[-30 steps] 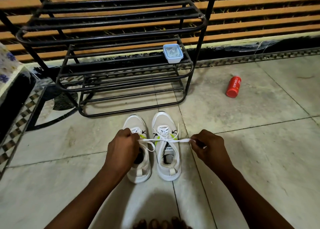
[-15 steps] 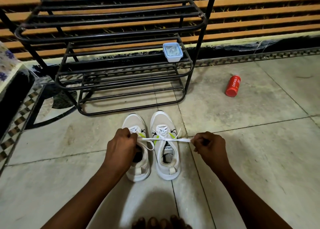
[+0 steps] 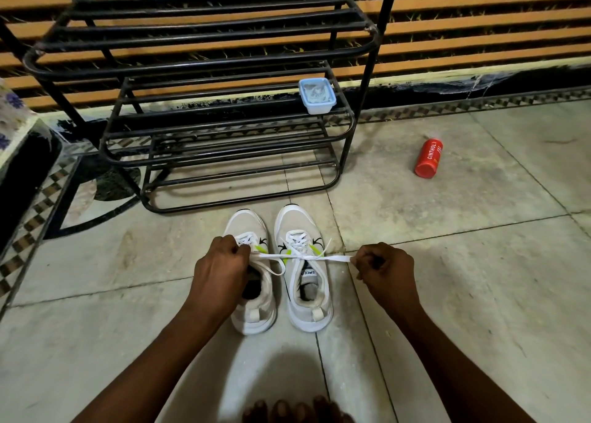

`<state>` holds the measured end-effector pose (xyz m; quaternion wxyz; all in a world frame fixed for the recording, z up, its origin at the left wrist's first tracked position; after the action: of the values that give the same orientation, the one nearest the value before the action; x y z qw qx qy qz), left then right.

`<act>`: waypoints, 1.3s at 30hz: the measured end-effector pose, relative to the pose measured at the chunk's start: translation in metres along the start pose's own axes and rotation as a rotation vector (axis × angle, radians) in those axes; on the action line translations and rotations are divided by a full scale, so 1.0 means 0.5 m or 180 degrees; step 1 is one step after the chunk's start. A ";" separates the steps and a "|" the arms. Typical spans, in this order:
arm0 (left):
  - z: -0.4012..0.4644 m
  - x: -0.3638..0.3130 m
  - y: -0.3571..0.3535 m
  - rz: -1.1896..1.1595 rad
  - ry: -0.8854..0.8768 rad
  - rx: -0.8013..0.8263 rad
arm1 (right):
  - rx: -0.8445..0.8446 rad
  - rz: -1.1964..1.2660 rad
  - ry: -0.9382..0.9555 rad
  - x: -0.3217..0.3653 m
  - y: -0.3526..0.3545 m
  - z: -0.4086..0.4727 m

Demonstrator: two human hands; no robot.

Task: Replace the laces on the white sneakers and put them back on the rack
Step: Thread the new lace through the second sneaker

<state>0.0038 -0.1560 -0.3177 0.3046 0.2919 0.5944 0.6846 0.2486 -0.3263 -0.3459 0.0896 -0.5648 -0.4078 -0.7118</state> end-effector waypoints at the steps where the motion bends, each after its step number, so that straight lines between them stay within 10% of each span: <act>1: 0.000 0.001 0.001 -0.0006 0.0004 -0.0013 | 0.0011 -0.0008 0.0007 0.000 -0.001 0.000; 10: -0.009 0.019 0.019 -0.1360 -0.0242 -0.0433 | 0.0119 -0.0108 -0.0010 -0.009 -0.002 0.001; 15: -0.083 -0.009 0.022 -0.2176 -0.0336 -0.0292 | 0.0207 -0.0493 0.1003 0.049 -0.032 -0.039; 27: -0.132 -0.046 -0.048 -0.0976 -0.0973 0.0398 | 0.1455 -0.2441 0.2521 0.085 -0.215 -0.149; 39: -0.119 0.005 0.151 -0.1430 -0.0878 0.0138 | 0.1303 -0.1818 0.2540 0.272 -0.140 -0.120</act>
<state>-0.0485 -0.1998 -0.2502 0.5207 0.2497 0.6117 0.5407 0.1166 -0.2763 -0.2620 0.1488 -0.0875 -0.6102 -0.7732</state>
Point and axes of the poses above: each hand's wrist, its own z-axis towards the middle knuckle, its own y-axis out of the back of the hand, x = y × z, the point moved 9 cm from there along z, towards the middle knuckle, and after that the axes turned 3 degrees about -y, right-handed, at the moved point
